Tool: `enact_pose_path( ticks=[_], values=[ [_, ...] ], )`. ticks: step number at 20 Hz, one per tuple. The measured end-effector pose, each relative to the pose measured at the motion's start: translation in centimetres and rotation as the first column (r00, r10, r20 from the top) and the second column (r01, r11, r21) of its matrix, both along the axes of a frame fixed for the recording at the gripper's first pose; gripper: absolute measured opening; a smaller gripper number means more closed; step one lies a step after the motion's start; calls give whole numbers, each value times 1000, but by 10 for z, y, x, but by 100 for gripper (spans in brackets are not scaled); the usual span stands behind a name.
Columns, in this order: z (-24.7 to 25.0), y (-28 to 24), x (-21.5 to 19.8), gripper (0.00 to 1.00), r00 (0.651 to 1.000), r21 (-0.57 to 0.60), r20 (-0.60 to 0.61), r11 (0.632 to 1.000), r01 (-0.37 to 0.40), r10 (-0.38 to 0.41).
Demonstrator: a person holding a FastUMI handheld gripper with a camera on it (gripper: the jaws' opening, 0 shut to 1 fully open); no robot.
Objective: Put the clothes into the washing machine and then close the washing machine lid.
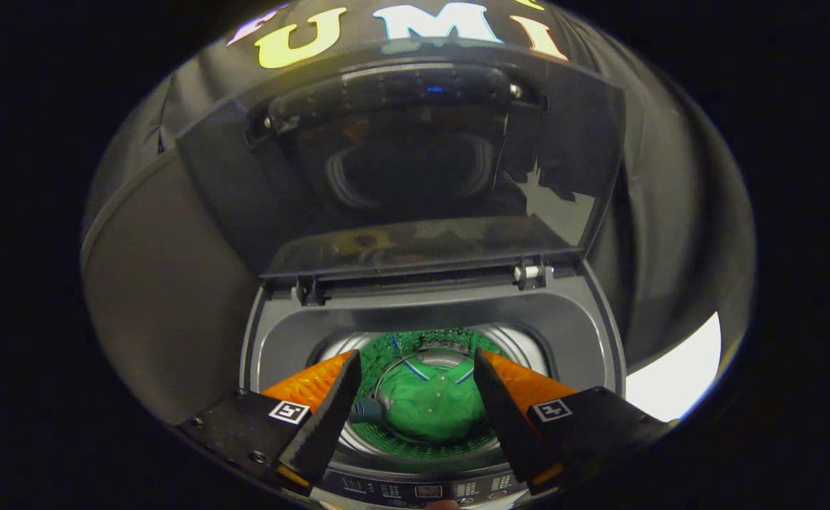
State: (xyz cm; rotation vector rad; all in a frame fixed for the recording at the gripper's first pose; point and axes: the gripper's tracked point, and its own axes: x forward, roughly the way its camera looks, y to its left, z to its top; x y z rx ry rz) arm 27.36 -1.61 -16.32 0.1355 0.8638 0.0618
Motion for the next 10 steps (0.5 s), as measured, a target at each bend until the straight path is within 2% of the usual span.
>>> enact_pose_path(
  ticks=[10],
  values=[
    [123,-17,28,98,976,-30,218,999,-13,19]
  ],
)
